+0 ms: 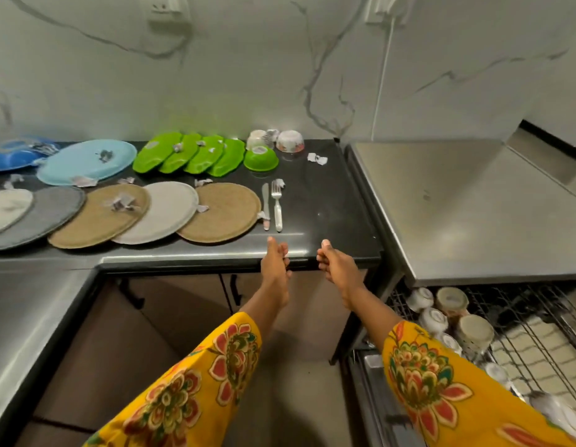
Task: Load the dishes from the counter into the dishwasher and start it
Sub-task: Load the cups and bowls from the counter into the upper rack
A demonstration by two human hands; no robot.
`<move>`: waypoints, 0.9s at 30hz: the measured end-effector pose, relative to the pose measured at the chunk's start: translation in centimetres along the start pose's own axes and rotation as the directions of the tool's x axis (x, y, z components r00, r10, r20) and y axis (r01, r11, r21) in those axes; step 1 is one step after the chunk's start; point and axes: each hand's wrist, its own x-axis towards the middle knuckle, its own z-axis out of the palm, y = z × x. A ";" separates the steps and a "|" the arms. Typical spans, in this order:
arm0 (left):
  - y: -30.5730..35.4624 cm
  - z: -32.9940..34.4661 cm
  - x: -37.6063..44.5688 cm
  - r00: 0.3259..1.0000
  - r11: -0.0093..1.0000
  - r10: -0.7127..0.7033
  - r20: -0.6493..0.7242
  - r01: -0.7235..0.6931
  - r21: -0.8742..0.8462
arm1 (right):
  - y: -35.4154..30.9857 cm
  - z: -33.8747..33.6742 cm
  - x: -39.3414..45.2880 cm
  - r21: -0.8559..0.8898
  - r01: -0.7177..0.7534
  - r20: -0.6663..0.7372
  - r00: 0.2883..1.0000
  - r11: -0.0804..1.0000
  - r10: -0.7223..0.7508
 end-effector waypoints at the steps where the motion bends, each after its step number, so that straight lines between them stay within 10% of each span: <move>1: 0.6 -0.3 0.4 1.000 1.000 0.010 -0.007 -0.010 -0.006 | -0.5 0.6 0.6 -0.011 0.012 0.005 1.000 1.000 -0.012; 27: 13.2 8.9 26.1 0.994 0.998 0.057 -0.089 -0.060 -0.033 | -9.2 4.7 30.0 0.043 0.046 0.037 0.998 0.998 -0.048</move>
